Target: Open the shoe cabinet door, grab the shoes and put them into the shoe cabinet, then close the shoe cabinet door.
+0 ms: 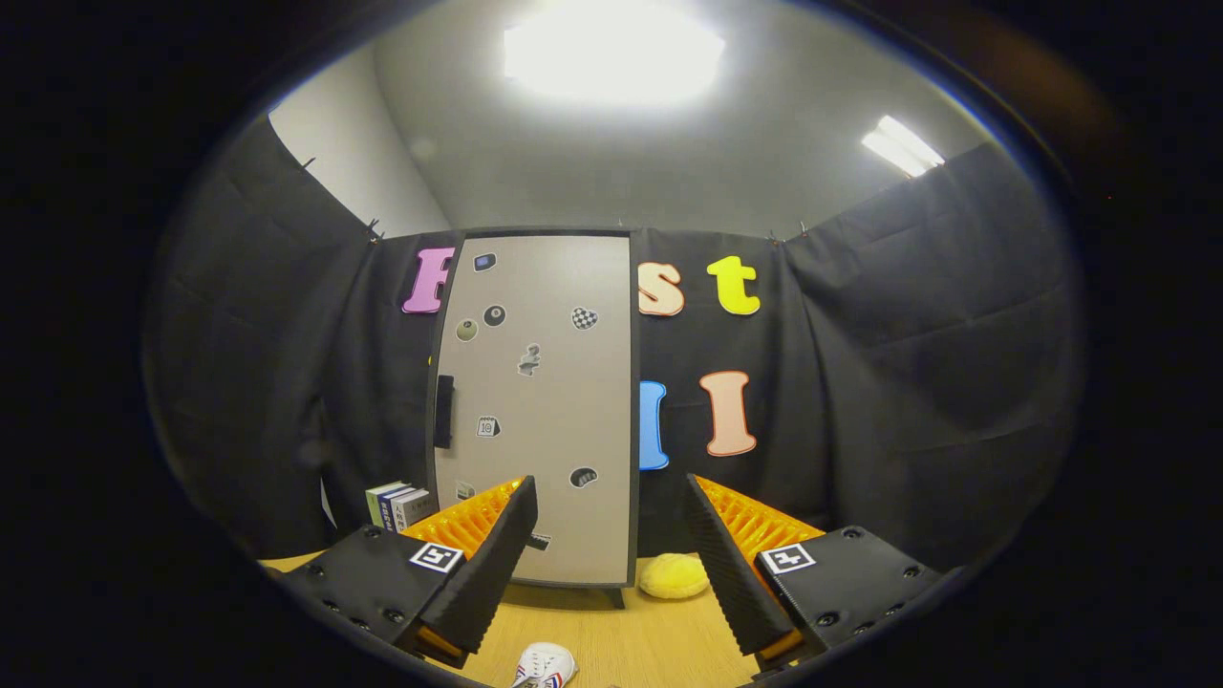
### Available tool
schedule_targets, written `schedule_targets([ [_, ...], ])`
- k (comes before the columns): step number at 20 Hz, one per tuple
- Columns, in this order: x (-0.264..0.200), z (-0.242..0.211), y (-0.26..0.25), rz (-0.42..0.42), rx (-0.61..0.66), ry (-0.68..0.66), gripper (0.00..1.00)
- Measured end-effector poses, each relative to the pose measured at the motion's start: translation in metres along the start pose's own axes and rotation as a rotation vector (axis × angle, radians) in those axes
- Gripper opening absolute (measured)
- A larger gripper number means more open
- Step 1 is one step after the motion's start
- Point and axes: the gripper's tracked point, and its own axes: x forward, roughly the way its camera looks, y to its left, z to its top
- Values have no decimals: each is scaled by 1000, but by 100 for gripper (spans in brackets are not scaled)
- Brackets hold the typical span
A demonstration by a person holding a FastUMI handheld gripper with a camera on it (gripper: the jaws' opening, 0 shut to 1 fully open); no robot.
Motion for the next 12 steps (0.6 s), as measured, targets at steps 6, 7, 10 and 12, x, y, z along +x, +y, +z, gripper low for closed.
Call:
schedule_targets([
  [6, 27, 5, 28, 65, 29, -16, 97],
  [7, 34, 8, 36, 79, 35, -23, 97],
  [10, 55, 18, 59, 125, 54, -51, 97],
  [12, 71, 25, 79, 160, 59, -72, 97],
])
